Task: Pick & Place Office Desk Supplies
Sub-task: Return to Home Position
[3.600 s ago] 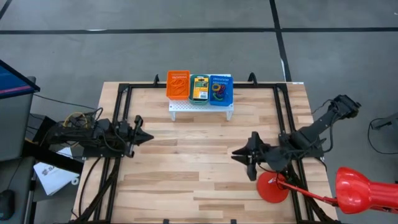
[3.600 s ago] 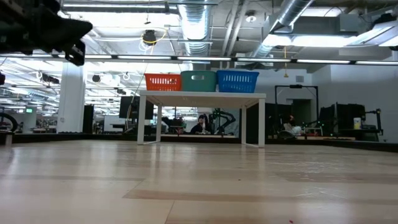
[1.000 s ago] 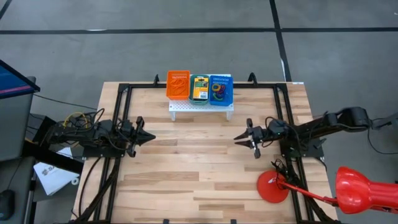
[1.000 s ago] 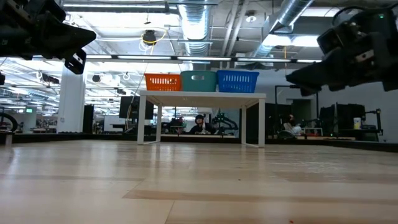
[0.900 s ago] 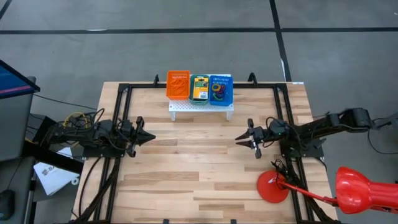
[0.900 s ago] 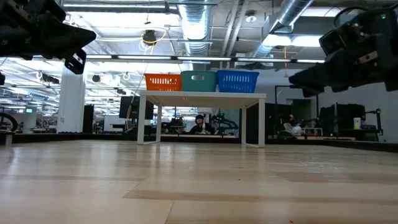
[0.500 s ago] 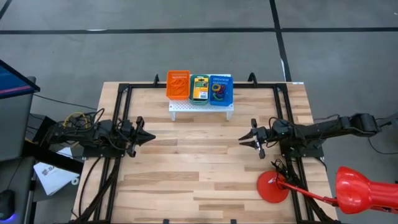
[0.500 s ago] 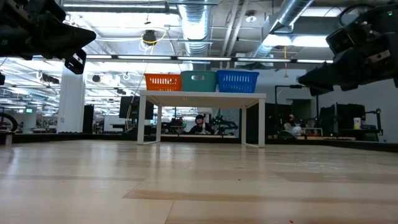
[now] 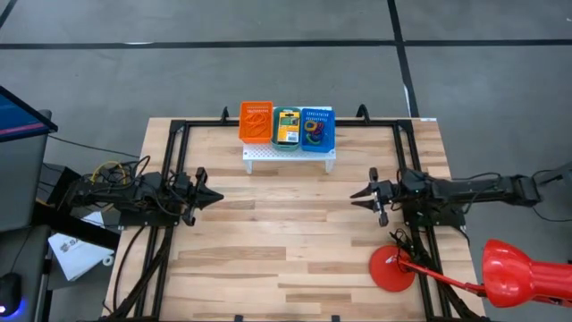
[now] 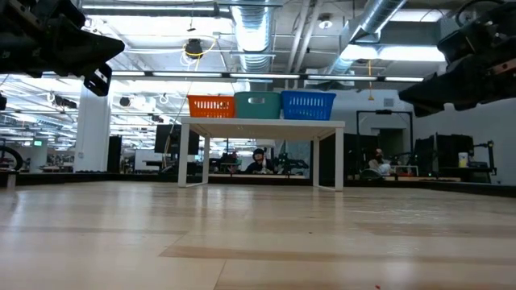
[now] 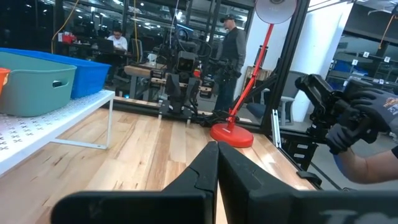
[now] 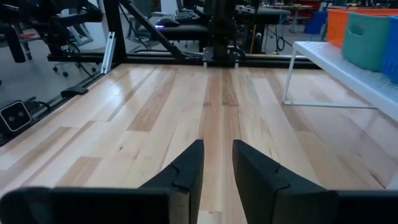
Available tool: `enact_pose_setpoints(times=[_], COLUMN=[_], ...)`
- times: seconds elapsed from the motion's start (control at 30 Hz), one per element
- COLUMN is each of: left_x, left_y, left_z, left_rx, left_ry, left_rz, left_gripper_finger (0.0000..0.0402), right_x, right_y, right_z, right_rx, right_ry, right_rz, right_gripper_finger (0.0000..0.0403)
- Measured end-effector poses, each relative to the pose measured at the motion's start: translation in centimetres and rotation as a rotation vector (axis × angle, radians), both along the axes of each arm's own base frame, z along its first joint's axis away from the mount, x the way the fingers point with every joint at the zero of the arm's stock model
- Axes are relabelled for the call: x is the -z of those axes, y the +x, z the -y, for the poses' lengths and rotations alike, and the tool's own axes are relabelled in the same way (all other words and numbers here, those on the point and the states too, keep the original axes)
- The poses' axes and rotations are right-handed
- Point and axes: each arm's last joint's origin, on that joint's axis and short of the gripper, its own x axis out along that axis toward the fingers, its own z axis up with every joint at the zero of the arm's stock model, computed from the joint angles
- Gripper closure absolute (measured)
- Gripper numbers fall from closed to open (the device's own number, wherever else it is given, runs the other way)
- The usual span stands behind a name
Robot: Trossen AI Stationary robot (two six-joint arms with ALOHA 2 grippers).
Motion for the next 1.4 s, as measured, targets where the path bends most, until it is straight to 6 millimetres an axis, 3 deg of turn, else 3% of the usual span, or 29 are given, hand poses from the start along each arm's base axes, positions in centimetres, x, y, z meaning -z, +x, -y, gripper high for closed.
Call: enact_pose_setpoints(times=[0.33,0.83,1.4], left_x=[0.0,0.0,0.0], left_y=[0.0,0.0,0.0], left_z=[0.0,0.0,0.0], left_rx=[0.0,0.0,0.0], left_ry=[0.0,0.0,0.0], left_rz=[0.0,0.0,0.0], left_gripper_finger=[0.0399,0.0399,0.0399], right_x=[-0.6,-1.6,-1.9], right_y=[-1.5,-2.3,-2.3], right_z=[0.0,-0.1,-0.1], right_rx=[0.018,0.038,0.037], right_ry=[0.002,0.041,0.042], right_rz=[0.075,0.196,0.197], right_gripper_finger=[0.0321,0.0321,0.0321])
